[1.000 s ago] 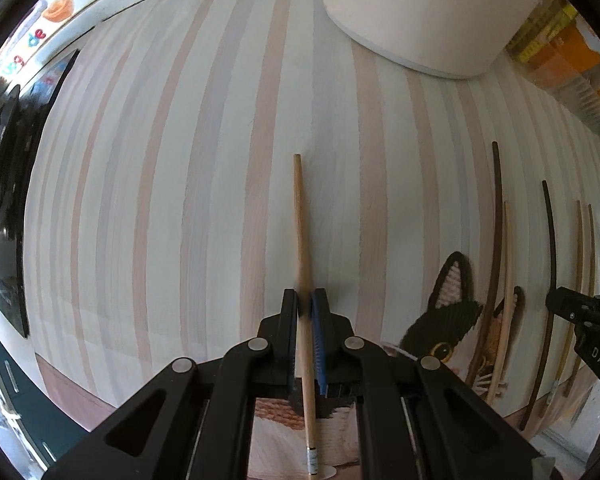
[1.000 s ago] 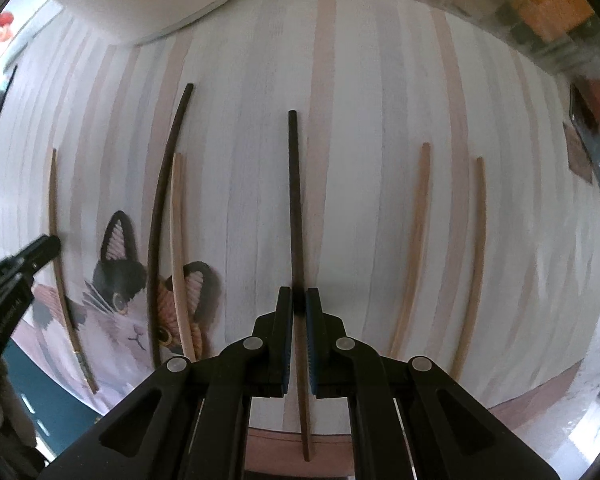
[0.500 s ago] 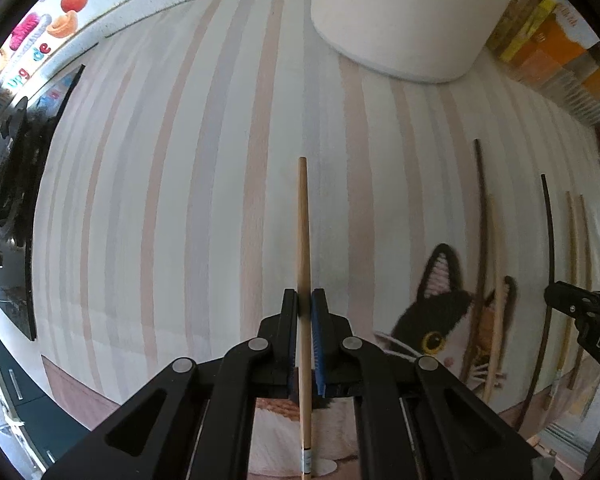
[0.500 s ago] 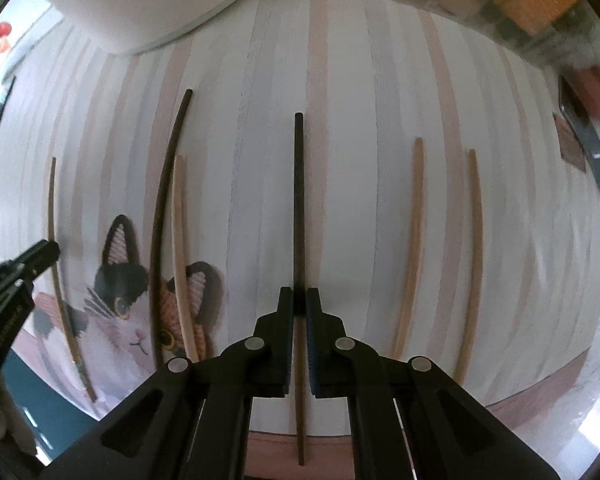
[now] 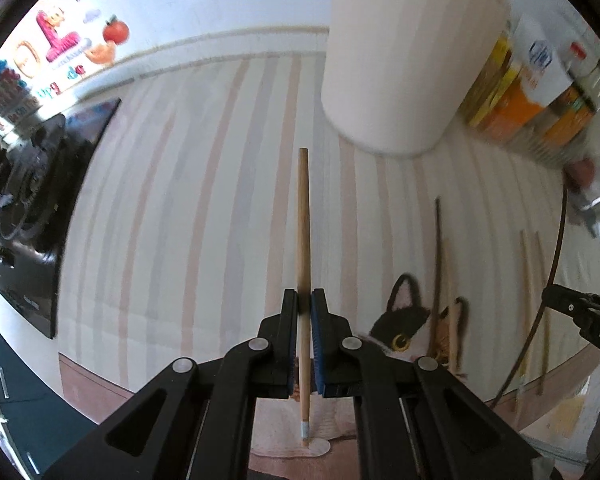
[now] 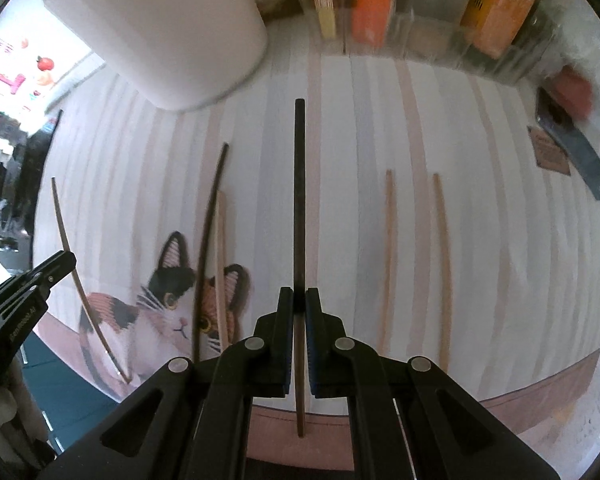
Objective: Organize utensils
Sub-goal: 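Lift both held chopsticks upright and carry them toward the cream holder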
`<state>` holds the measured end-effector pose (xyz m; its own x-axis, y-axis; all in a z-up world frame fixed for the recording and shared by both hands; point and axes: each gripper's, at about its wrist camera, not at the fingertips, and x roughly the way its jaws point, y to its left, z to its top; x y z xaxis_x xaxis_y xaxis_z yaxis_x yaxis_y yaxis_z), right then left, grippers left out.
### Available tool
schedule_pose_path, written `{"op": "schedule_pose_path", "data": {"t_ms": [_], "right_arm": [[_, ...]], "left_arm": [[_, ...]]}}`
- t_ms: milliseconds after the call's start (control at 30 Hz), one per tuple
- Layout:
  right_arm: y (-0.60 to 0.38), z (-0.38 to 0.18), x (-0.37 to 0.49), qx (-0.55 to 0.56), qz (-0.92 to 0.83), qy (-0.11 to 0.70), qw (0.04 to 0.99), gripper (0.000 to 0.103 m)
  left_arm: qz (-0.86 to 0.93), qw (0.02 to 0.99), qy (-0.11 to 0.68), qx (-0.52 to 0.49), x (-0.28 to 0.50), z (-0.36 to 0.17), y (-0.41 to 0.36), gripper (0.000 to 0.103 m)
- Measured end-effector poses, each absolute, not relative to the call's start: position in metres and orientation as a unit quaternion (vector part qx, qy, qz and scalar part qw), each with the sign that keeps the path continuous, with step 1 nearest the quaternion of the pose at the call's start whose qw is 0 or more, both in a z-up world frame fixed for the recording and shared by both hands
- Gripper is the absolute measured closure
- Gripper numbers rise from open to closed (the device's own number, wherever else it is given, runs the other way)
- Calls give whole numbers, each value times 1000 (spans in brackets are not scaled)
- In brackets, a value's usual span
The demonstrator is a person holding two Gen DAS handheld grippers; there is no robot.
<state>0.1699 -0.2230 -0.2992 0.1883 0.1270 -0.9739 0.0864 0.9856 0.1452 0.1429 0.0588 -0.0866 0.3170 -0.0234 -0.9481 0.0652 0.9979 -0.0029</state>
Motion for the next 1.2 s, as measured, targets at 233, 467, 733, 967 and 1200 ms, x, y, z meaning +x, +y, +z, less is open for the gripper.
{"op": "schedule_pose_path", "data": {"t_ms": [233,467,733,967,1200], "right_arm": [[-243,-236,181,85,23,580,810,97],[-242,-181,200,74,27,508,858,97],[-238,-96,239,116,48,423,898,97],[-231,0,278,117,73,354,925,97],[-215,29,333,106,67,330,936,98]], "left_arm": [[-27,851,524,20,131,-43,61,99],[-26,888,458,21,144,9,61,99],[-66,917,393,-20,164,105,56,99],[-86,933,347,-45,201,173,48,99],[-88,936,338,-52,261,184,40,99]]}}
